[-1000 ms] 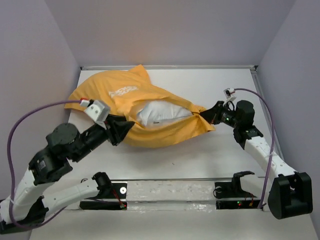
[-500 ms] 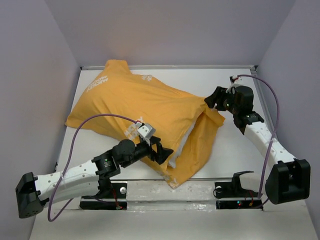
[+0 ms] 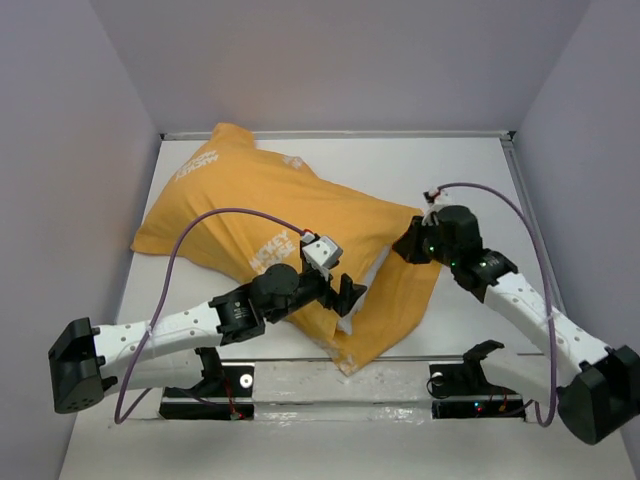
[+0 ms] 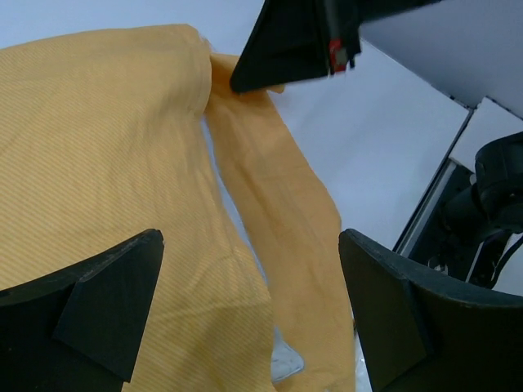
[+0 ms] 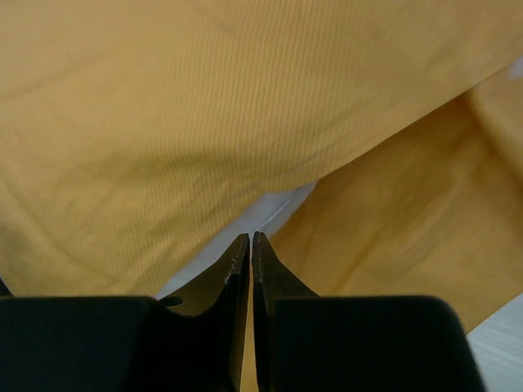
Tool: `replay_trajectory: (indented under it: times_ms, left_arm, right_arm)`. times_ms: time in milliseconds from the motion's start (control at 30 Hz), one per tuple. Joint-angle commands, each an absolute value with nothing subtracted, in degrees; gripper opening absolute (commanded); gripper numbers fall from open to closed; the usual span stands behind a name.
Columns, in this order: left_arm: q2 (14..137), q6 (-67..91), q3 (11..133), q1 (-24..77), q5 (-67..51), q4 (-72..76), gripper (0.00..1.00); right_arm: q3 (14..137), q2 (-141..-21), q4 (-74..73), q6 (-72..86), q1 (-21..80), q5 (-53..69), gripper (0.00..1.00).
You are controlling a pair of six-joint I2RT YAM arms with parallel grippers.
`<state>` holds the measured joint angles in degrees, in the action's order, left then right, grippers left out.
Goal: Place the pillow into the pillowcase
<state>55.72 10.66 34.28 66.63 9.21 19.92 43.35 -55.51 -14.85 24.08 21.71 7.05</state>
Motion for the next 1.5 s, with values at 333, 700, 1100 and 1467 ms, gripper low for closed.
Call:
replay_trajectory:
  times_ms: [333, 700, 1100, 1467]
  left_arm:
    - [58.54, 11.07, 39.46, 63.19, 3.42, 19.07, 0.99]
    - [62.58, 7.65, 42.44, 63.19, 5.88, 13.98, 0.99]
    - [72.41, 2.82, 45.18, 63.11, 16.17, 8.44, 0.99]
    - [83.4, 0.35, 47.46, 60.47, 17.23, 12.13, 0.92]
  right_arm:
    - [32.53, -73.03, 9.29, 35.51, 30.85, 0.79, 0.32]
    - [43.85, -86.3, 18.01, 29.8, 31.9, 0.36, 0.54]
    - [44.04, -80.43, 16.79, 26.54, 31.9, -0.44, 0.44]
    - [34.02, -73.04, 12.92, 29.44, 31.9, 1.14, 0.32]
